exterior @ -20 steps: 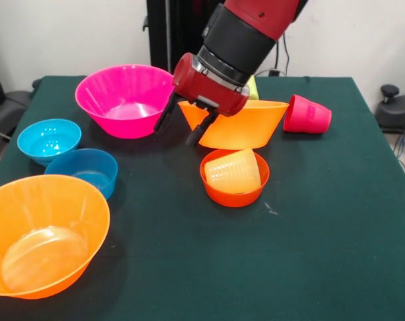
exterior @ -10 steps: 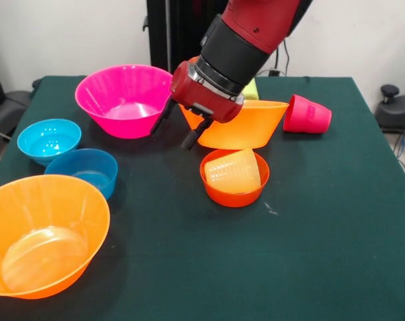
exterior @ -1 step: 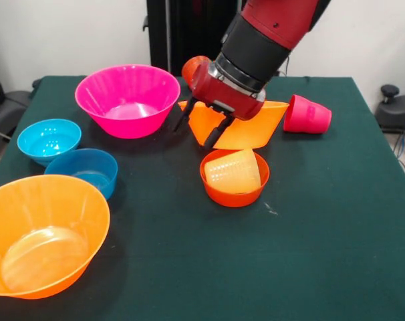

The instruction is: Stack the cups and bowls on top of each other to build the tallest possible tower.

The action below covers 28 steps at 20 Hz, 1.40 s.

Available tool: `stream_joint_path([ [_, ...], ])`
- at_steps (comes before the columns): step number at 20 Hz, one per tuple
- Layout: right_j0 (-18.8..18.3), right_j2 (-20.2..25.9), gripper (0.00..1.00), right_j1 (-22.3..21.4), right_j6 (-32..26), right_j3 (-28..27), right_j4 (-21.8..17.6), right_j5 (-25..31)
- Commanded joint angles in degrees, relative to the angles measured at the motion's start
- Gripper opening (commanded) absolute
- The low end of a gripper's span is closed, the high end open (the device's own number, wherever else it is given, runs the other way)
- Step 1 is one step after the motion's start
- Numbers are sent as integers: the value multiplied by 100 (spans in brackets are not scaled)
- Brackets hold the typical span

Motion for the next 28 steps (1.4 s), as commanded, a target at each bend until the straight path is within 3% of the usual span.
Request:
stream_joint_path([
  [1, 285, 199, 100, 206, 1093, -299, 498, 371],
  [12, 684, -182, 100, 620, 1222, -535, 890, 199],
  [20, 866, -492, 100, 1278, 1463, -1087, 1065, 37],
  [28, 993, -663, 100, 1371, 1465, -995, 1312, -48],
])
